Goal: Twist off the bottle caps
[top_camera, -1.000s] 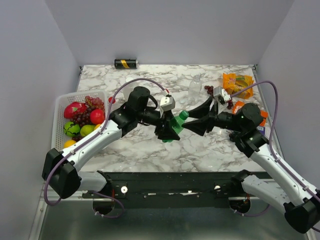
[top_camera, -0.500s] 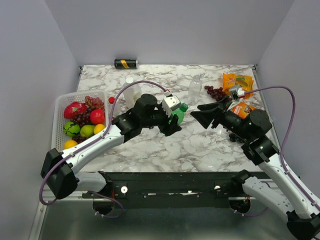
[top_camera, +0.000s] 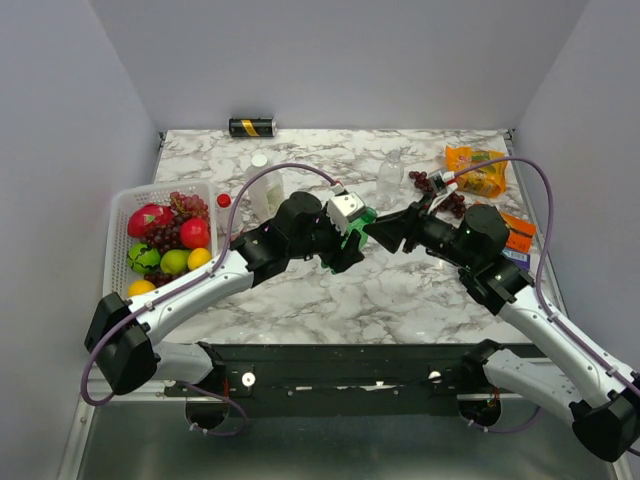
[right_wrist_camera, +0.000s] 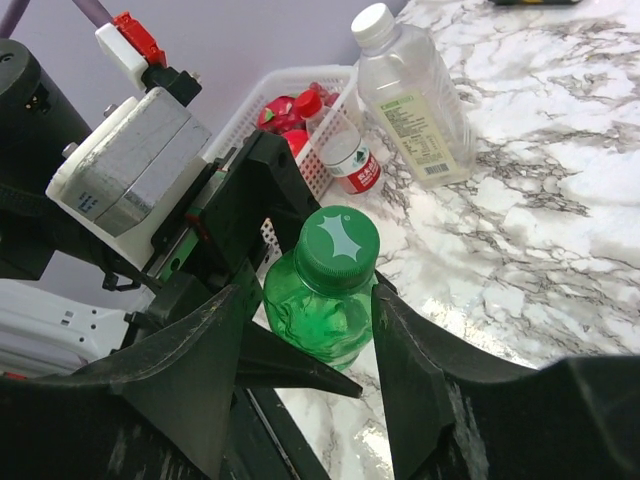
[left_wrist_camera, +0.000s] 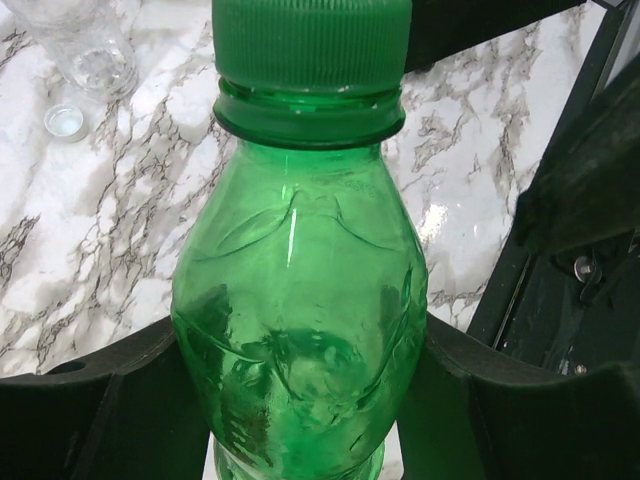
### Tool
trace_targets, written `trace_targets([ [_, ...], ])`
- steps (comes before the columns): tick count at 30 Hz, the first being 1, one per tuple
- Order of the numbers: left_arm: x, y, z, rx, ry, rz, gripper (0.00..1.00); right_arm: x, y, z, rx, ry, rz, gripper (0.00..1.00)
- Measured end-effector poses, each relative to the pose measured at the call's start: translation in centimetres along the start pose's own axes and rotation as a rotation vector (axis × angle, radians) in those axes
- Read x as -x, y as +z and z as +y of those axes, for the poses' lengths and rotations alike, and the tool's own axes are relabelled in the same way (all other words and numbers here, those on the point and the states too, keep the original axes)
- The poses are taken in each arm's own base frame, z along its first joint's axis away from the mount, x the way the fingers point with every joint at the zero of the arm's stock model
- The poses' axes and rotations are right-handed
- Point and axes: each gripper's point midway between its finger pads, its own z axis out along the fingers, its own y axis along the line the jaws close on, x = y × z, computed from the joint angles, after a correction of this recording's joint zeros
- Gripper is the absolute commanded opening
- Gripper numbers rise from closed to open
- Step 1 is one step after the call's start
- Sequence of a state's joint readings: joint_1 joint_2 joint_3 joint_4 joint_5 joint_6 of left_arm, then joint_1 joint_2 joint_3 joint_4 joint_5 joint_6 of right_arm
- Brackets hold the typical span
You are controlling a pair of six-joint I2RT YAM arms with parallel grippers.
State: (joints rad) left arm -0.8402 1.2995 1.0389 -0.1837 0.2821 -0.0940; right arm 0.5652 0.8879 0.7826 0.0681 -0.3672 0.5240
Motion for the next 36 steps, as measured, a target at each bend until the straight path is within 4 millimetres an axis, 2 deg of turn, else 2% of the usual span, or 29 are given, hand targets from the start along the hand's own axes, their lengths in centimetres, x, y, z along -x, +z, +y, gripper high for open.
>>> trace_targets([
  [9, -0.3, 0.2, 0.2, 0.023, 0.006, 0.012, 0.21, -0.2, 0.5, 0.1, 0.007, 0.002, 0.003, 0.62],
  [24, -1.6, 1.0, 0.9, 0.077, 0.019, 0.056, 0.20, -1.1, 1.1, -1.4, -0.045, 0.015, 0.032, 0.61],
  [33, -2.3, 1.2, 0.3, 0.067, 0.034, 0.081, 0.21, -1.4, 1.5, -2.4, -0.086, 0.015, 0.034, 0.56],
  [36, -2.6, 1.3, -0.3, 0.054, 0.044, 0.093, 0.21, -1.3, 1.8, -2.8, -0.104, 0.015, 0.029, 0.47],
])
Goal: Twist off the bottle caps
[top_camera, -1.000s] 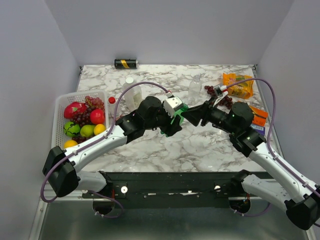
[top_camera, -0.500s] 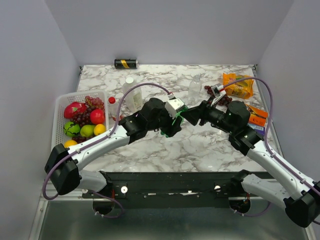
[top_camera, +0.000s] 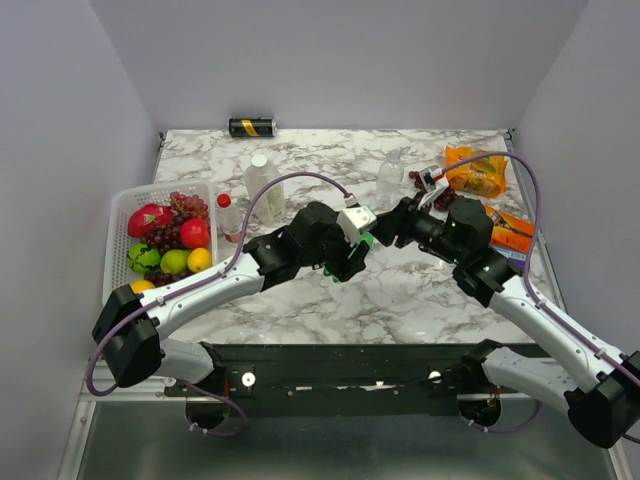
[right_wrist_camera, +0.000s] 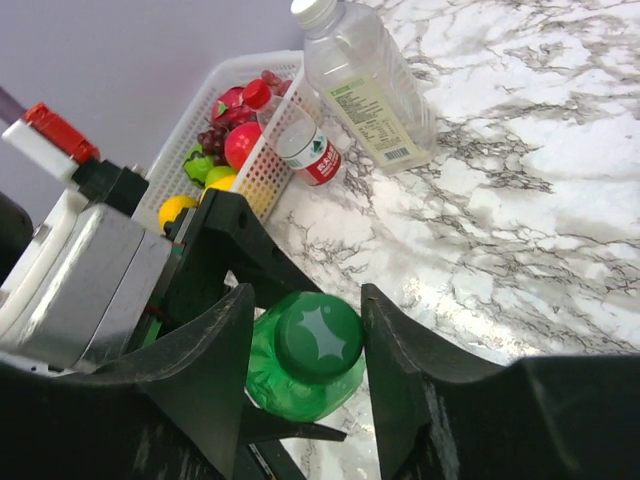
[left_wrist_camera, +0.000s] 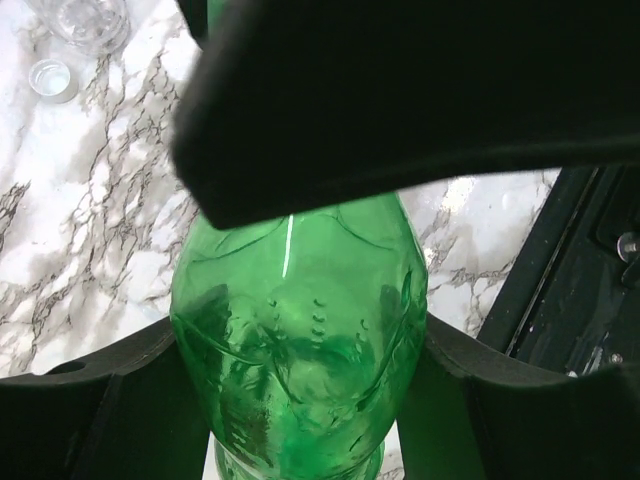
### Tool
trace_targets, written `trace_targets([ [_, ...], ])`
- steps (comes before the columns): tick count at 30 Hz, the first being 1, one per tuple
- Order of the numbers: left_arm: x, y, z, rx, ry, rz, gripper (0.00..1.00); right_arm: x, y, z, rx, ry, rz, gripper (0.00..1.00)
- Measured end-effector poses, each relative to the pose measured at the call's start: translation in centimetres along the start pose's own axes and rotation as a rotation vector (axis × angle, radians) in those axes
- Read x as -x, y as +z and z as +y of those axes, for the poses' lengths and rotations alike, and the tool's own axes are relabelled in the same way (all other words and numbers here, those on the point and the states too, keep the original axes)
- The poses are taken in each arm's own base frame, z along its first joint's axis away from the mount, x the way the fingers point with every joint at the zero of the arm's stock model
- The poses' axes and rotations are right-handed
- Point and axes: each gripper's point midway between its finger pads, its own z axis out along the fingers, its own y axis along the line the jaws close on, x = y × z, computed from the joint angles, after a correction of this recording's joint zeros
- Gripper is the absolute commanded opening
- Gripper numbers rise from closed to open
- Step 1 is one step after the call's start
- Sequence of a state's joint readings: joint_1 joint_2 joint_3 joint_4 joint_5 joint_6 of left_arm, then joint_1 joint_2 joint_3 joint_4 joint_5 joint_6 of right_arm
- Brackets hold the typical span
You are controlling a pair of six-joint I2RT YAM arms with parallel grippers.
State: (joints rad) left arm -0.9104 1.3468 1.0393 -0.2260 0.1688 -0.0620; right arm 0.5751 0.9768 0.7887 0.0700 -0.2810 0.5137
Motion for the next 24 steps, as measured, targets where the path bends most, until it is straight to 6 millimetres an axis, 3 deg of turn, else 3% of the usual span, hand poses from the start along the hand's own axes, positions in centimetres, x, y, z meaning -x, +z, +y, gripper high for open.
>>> trace_targets([
  [4, 0.0, 0.0, 0.0, -0.002, 0.008, 0.001, 0.21, 0.0, 0.3, -0.3, -0.012, -0.003, -0.002, 0.30],
  [7, 0.0, 0.0, 0.0, -0.002, 0.012, 0.001, 0.20, 0.1, 0.4, -0.3, -0.010, 0.002, -0.003, 0.23],
  [17, 0.4, -0.7, -1.4, -0.159, -0.003, -0.016, 0.22, 0.4, 0.1, 1.6, 0.134, -0.069, 0.001, 0.20],
  [24, 1.8, -3.6, -5.5, -0.496, -0.041, -0.072, 0.22, 1.1, -1.9, 6.2, 0.450, -0.208, 0.005, 0.20],
])
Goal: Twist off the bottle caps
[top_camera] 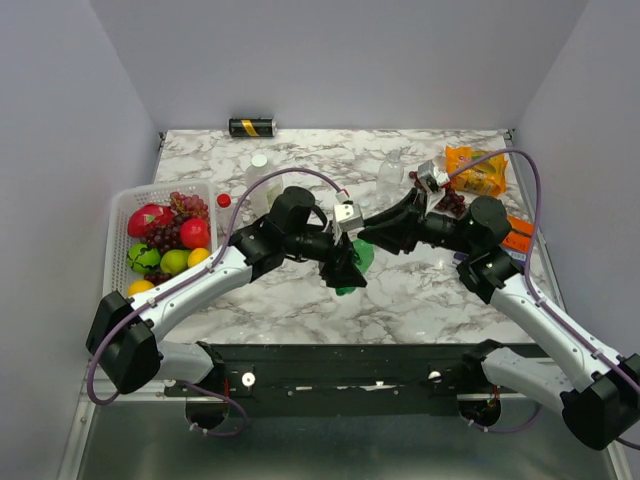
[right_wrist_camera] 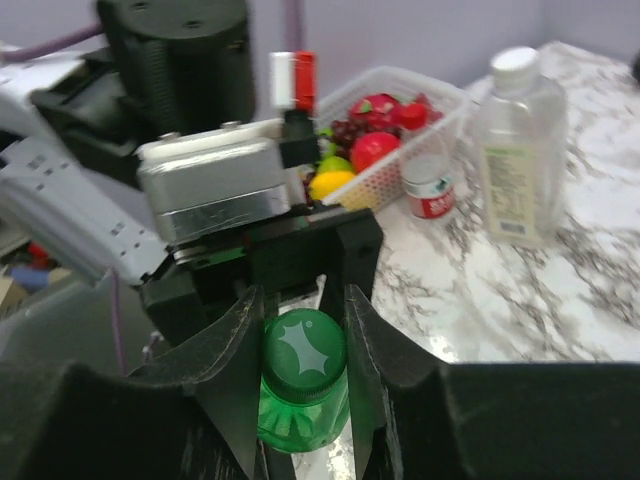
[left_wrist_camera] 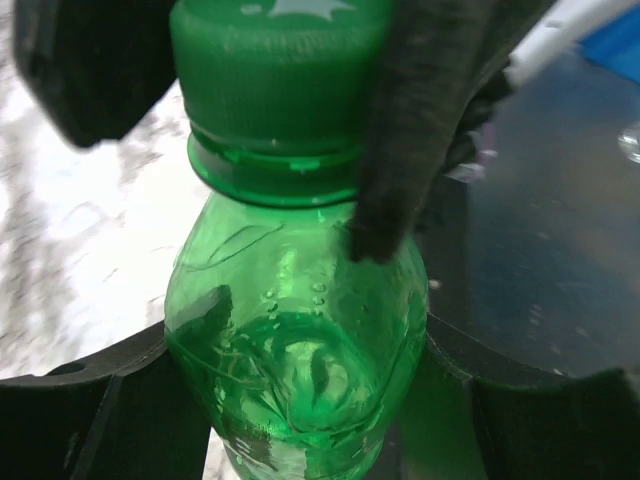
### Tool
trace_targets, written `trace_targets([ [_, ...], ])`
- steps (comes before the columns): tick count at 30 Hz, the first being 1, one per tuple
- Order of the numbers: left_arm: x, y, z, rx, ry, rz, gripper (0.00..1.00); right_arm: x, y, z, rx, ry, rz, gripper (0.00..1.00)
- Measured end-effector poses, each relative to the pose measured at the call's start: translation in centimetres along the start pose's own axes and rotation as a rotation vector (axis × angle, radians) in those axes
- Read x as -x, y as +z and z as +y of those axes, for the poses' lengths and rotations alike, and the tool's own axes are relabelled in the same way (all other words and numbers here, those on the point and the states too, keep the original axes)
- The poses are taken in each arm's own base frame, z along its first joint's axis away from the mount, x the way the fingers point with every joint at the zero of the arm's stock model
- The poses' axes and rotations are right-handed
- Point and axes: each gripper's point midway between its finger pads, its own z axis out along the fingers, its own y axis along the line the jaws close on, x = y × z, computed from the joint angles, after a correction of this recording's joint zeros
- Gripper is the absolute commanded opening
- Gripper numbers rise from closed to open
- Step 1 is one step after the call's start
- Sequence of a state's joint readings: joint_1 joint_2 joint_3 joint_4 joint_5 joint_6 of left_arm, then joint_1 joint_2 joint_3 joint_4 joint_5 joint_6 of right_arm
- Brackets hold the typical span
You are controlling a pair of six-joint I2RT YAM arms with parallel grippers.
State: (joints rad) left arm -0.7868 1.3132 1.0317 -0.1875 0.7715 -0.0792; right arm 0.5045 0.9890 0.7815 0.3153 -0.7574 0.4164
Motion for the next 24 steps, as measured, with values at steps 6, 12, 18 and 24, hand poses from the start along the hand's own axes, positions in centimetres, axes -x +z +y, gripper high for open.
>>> trace_targets([
  [6, 0.3, -0.7, -4.5, -0.267, 0.006, -0.006, 0.22, 0.4, -0.7, 4.3, 0.249, -0.113, 0.017, 0.21],
  [12, 0.1, -1.3, -6.2, -0.370, 0.008, 0.001, 0.22, 0.3, -1.4, 6.3, 0.367, -0.178, 0.038, 0.41],
  [18, 0.8, -1.1, -5.3, -0.313, 0.068, -0.011, 0.22, -0.2, -1.4, 5.6, 0.322, -0.137, 0.057, 0.66],
  [24, 1.5, -0.7, -2.6, -0.151, 0.118, -0.012, 0.22, 0.1, -1.7, 4.1, 0.184, -0.087, 0.045, 0.82],
])
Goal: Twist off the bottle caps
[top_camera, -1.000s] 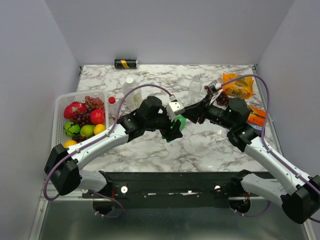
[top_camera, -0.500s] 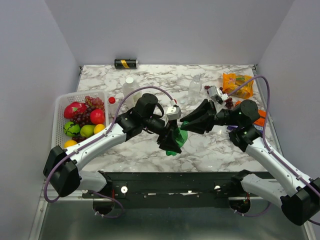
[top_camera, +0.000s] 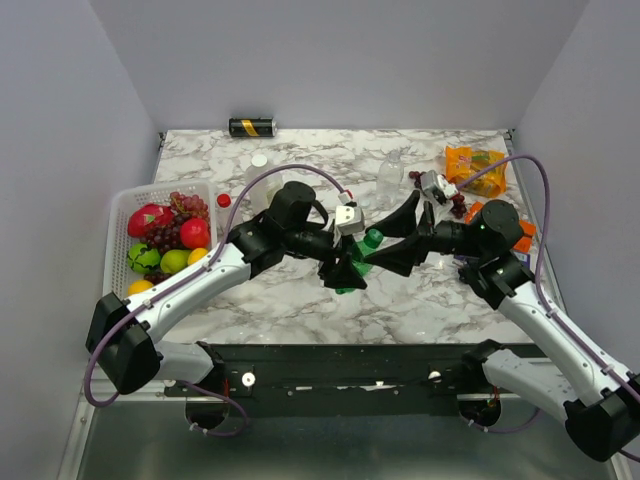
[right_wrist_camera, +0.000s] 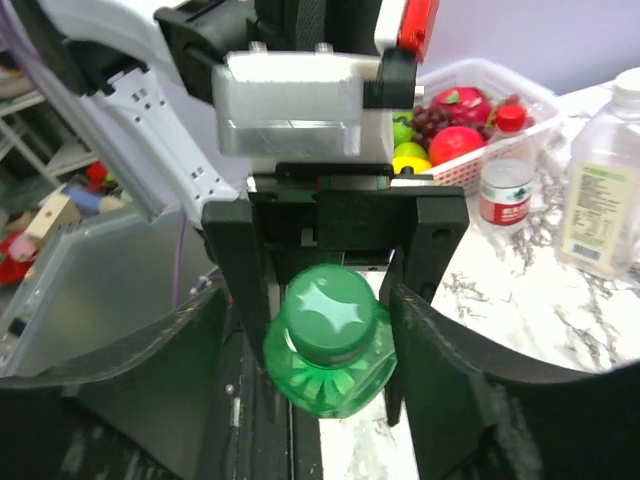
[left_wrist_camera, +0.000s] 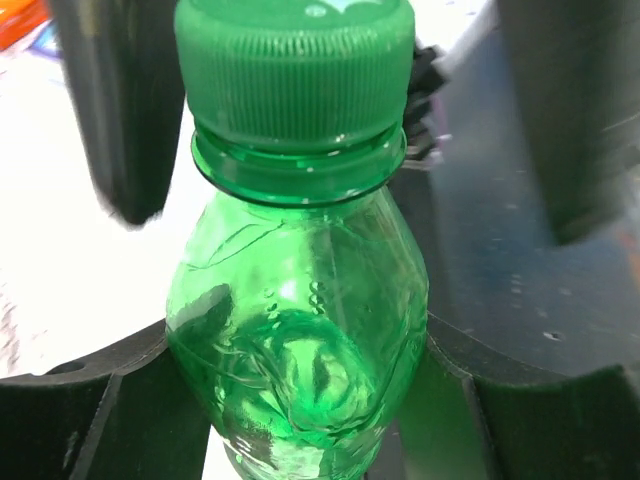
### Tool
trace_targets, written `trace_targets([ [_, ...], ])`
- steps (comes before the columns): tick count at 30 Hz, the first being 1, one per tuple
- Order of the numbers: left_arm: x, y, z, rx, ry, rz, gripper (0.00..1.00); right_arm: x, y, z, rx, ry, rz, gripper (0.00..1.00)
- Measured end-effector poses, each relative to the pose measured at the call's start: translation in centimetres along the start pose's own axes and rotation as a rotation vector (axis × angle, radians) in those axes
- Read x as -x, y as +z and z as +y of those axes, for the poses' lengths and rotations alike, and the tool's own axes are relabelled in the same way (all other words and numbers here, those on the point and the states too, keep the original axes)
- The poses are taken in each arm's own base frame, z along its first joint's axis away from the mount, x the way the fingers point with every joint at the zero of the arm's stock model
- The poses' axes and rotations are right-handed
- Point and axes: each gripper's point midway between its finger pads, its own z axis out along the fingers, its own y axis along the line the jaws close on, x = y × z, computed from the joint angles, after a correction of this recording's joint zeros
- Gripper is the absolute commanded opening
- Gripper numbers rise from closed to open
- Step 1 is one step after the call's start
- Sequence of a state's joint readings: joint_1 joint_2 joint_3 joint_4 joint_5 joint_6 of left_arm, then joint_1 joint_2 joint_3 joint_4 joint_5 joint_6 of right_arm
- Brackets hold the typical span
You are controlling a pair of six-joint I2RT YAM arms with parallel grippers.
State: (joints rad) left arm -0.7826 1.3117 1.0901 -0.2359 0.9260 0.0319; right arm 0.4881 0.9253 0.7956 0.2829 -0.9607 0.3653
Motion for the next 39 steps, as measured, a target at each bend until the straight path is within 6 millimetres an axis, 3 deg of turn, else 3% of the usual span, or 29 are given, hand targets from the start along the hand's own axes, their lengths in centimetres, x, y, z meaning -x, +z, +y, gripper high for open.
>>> trace_targets([
  [5, -0.8, -0.4, 2.5, 0.147, 0.001, 0.035, 0.22, 1.1, -0.6, -0.6, -0.088, 0.006, -0.028, 0.82],
  [15, -0.2, -2.4, 6.5, 0.467, 0.013, 0.018, 0.22, 1.4, -2.4, -4.9, -0.409, 0.118, -0.090, 0.72],
  [27, -0.6, -2.3, 7.3, 0.558, -0.015, 0.026, 0.21, 1.0, -1.7, -6.1, -0.442, 0.215, -0.109, 0.68],
  [39, -1.4, -1.9, 8.0, 0.578, -0.030, 0.051, 0.22, 0.1, -0.2, -6.1, -0.405, 0.247, -0.088, 0.68],
])
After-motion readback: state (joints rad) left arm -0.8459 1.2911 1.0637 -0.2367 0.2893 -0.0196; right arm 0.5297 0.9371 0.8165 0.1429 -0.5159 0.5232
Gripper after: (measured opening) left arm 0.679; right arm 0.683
